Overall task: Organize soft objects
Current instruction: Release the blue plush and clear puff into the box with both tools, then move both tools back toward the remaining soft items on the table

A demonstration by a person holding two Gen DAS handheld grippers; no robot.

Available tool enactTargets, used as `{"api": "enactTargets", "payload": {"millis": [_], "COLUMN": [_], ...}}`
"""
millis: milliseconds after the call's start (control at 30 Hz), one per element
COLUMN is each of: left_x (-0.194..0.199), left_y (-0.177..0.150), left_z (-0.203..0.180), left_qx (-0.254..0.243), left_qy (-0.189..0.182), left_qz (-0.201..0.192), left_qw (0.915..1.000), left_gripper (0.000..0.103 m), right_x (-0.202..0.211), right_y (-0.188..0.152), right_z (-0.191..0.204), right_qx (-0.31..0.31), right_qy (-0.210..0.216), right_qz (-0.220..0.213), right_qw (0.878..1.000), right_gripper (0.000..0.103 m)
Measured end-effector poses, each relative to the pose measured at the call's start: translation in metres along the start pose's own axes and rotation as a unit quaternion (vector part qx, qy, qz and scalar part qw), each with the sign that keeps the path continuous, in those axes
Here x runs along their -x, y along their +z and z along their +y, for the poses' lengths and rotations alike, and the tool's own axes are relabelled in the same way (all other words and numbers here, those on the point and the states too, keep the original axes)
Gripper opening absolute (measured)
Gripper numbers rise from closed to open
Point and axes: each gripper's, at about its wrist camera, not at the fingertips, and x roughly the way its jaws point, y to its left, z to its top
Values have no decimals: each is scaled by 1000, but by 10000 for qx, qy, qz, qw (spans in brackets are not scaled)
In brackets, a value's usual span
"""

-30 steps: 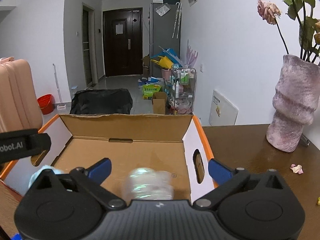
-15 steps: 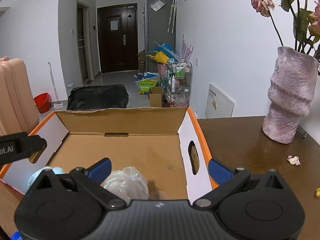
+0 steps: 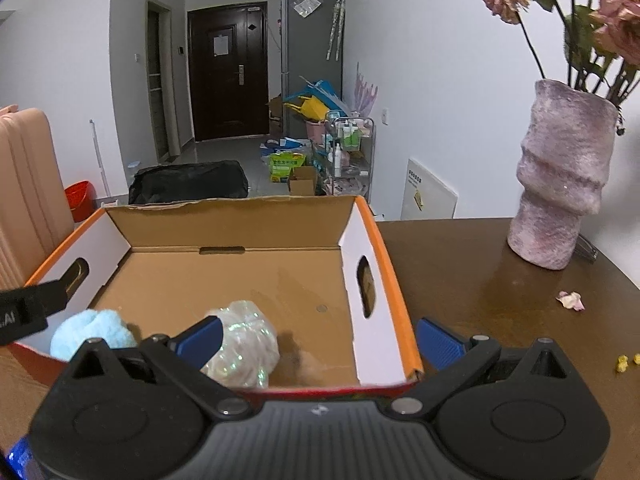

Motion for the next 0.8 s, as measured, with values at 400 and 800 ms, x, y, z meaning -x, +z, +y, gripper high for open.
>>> {"api": "enactTargets", "payload": {"millis": [400,800], "left_x": [24,54], "left_y": [-30,-47], "left_z": [-4,15], "left_qx": [-271,-209], "left_qy": [-147,-319], "left_qz": [-311,-433], "left_qw": [9990,9983], "left_gripper": [103,103], "right_x": [21,53], "right_y": [-17,-39], "right_z": [-13,-10], "right_qx": [-114,26], "right_qy": [-153,-201], "right_qz": [-104,-273], "right_qw": [9998,9994], "right_gripper": [103,103]}}
